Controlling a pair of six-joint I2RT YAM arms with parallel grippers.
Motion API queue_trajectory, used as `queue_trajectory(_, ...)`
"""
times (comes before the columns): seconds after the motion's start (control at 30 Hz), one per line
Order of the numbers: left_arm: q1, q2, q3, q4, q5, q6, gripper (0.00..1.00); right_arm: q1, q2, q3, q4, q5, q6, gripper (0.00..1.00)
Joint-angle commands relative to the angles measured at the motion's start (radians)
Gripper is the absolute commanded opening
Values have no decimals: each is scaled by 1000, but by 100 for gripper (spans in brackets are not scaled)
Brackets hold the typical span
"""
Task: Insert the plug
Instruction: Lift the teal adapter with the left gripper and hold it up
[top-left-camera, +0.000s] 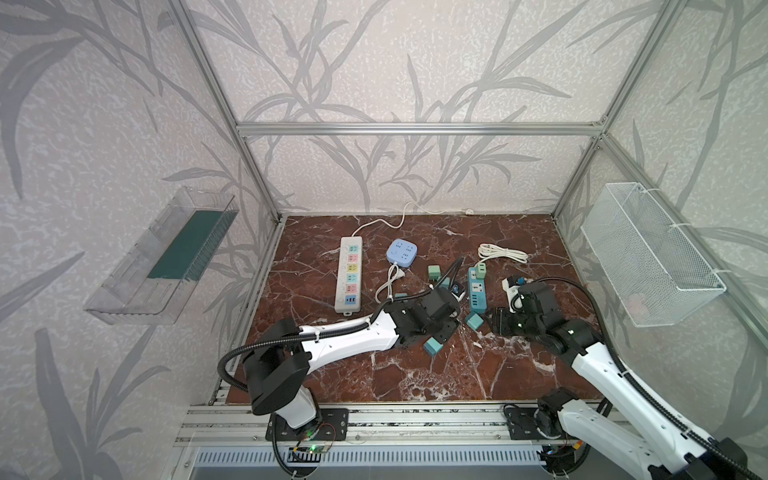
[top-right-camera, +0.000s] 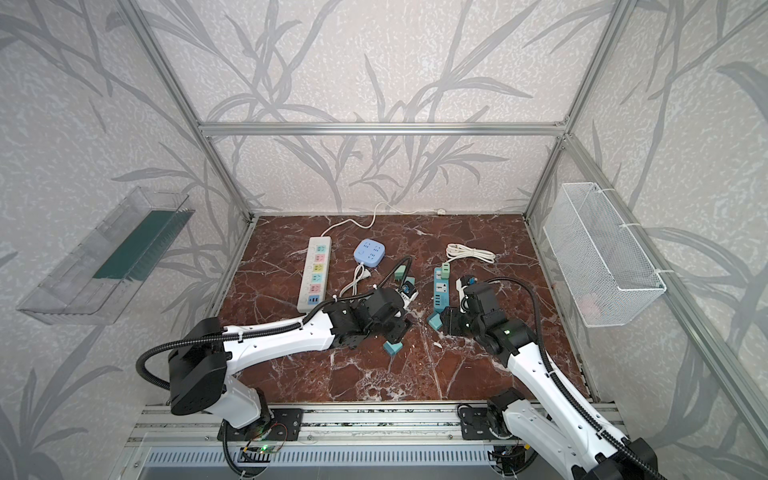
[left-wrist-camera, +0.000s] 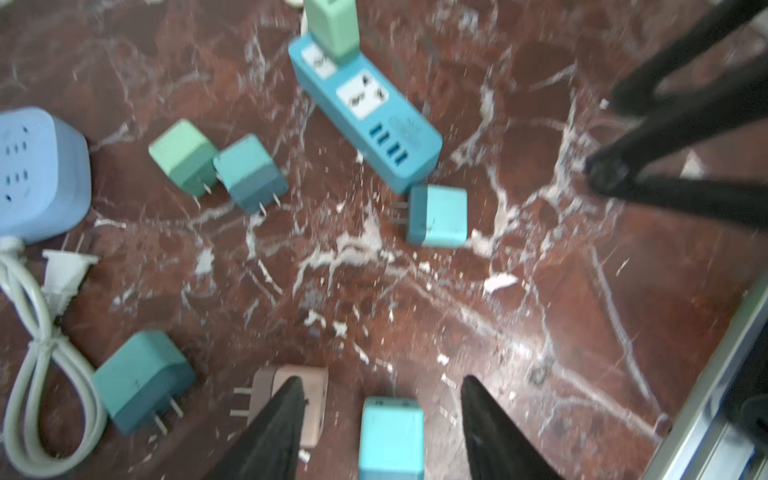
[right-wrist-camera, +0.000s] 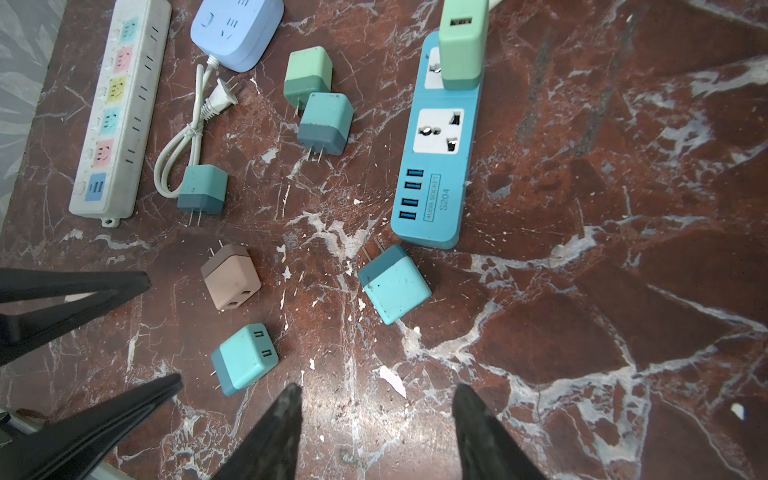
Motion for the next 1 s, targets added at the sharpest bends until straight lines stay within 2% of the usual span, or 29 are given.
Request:
queue_trajectory(0.0, 2, 64, 82, -291, 51, -27, 67, -4, -26, -22, -29, -5, -5, 60)
queue_trajectory(0.2, 0, 176, 125, -322, 76, -6, 82, -5, -46, -31, -37, -6, -7, 64)
queue_trajectory(0.33, 3, 227, 152, -332, 64, 4, 82, -7, -46, -30, -38, -8, -11, 64)
queue_trajectory(0.6, 2, 302, 201, -385, 59, 4, 65, -7, -43, -37, -27, -10, -10, 64)
queue_trajectory(0.97, 2, 334, 199, -403, 106, 4, 62, -8, -39, -40, -22, -13, -13, 64)
